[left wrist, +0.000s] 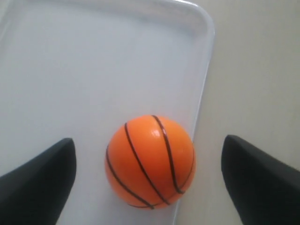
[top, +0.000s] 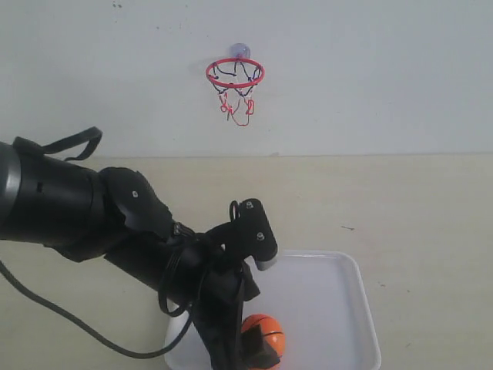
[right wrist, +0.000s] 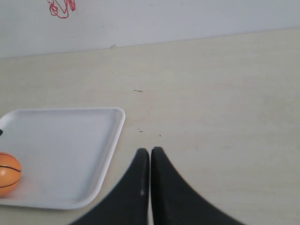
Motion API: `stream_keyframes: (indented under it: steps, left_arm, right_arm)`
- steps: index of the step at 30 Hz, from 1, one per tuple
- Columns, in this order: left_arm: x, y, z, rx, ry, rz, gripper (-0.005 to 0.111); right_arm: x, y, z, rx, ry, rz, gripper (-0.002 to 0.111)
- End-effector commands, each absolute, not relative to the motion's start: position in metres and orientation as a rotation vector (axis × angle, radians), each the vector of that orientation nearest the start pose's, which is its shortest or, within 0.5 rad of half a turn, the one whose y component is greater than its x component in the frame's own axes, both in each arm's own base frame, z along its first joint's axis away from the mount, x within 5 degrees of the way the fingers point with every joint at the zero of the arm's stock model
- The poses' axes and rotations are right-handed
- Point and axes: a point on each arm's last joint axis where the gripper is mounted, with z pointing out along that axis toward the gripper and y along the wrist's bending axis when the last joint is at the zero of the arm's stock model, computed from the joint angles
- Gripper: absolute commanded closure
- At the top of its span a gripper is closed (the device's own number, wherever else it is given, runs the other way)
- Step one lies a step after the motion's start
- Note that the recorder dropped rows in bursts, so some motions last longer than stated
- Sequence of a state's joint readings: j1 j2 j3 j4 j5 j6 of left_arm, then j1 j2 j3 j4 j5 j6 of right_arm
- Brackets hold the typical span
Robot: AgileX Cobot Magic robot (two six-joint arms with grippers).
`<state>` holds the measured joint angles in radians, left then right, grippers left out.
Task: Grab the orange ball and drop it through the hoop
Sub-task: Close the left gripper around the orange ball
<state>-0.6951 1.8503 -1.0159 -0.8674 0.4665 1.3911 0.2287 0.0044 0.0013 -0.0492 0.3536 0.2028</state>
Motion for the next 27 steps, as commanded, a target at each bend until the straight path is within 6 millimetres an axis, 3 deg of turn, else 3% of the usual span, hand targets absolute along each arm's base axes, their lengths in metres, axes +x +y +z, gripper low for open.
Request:
stream_keyframes:
  steps: [1, 27]
  left_arm:
    - [0.252, -0.2543, 0.1423, 1.67, 2.06, -0.524, 0.027]
    - [0.253, -0.2544, 0.1391, 1.668, 2.064, -0.516, 0.027]
  right_arm:
    - [0.0523, 0.0105, 0.1818, -0.065, 1.838, 0.246, 0.108]
    - [0.0523, 0.0105, 0.1818, -0.065, 1.838, 0.246, 0.108]
